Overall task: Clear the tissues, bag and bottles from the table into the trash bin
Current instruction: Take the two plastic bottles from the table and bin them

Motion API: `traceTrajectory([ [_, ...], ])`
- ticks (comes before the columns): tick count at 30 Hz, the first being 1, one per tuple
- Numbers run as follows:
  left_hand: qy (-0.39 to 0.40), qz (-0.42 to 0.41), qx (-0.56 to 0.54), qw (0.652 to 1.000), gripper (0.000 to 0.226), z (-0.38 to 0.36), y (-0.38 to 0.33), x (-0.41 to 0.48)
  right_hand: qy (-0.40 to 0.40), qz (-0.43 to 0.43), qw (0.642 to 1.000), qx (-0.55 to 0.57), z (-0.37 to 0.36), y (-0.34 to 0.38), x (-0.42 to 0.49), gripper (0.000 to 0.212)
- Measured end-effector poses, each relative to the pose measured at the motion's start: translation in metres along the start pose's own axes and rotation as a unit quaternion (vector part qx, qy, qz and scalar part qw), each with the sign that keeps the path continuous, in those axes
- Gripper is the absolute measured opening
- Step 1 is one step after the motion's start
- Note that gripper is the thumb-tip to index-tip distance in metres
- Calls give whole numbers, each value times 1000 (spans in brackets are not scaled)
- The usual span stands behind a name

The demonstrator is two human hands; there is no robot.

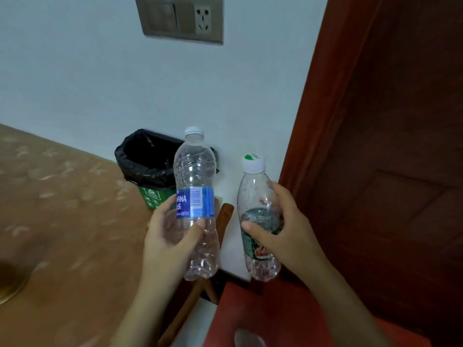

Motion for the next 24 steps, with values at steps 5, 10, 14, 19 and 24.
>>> traceTrajectory([
  [5,-55,-26,-1,998,54,-21,-10,45,57,41,997,8,9,-2,70,79],
  [10,-84,-58,63,993,61,-40,-23,76,87,80,993,25,20,-3,129,75],
  [14,-142,-53,63,986,54,-34,-19,79,124,96,987,36,6,-2,157,83],
  [19,-209,-35,42,976,50,-4,-15,89,155,118,980,43,-22,14,179,86],
  [24,-251,-33,45,966,52,22,-7,94,143,157,975,63,-44,45,204,80],
])
Point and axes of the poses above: each hand's wrist, its own x-axis towards the middle knuckle, its own z-axis out of the back of the hand, y = z × x, the point moved 3 cm from there along x, towards the middle knuckle, and after that the axes turned 1 degree about y, right-handed, at the moved point
